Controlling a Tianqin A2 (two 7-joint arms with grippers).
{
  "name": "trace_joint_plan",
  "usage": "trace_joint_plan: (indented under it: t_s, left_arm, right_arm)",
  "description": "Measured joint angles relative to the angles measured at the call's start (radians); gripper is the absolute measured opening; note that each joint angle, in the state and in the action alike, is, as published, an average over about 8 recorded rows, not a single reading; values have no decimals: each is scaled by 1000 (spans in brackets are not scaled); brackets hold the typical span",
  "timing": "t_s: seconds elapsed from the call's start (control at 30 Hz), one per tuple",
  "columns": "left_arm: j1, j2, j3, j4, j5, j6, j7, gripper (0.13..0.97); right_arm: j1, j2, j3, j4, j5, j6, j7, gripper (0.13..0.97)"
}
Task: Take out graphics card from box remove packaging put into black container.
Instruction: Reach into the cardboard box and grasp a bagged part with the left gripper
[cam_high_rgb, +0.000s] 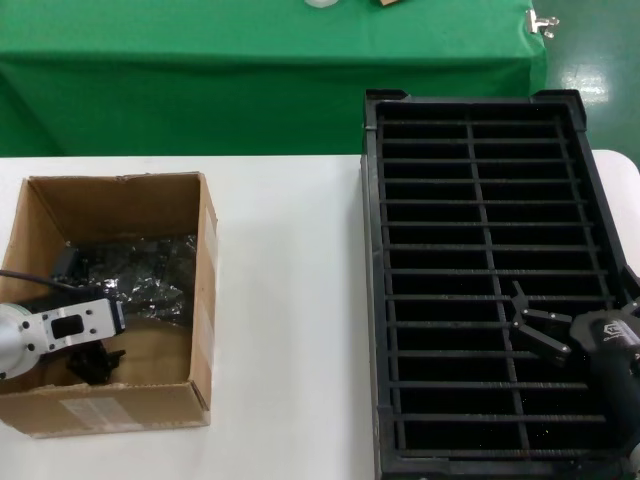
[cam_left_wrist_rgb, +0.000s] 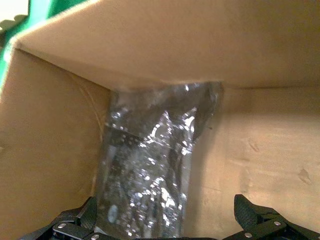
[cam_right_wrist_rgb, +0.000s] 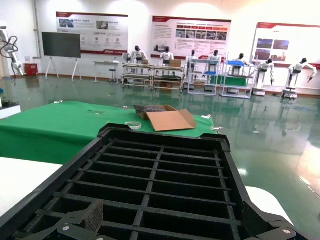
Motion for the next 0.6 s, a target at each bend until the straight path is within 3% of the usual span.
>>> trace_joint_plan:
  t_s: [0.3,0.6]
  left_arm:
    - [27,89,-137,98,93,2,61,962]
    - [88,128,-254,89,145,-28,133,930]
  right_arm:
    - [0,0,0,0,0,0,0,966]
    - [0,0,0,0,0,0,0,966]
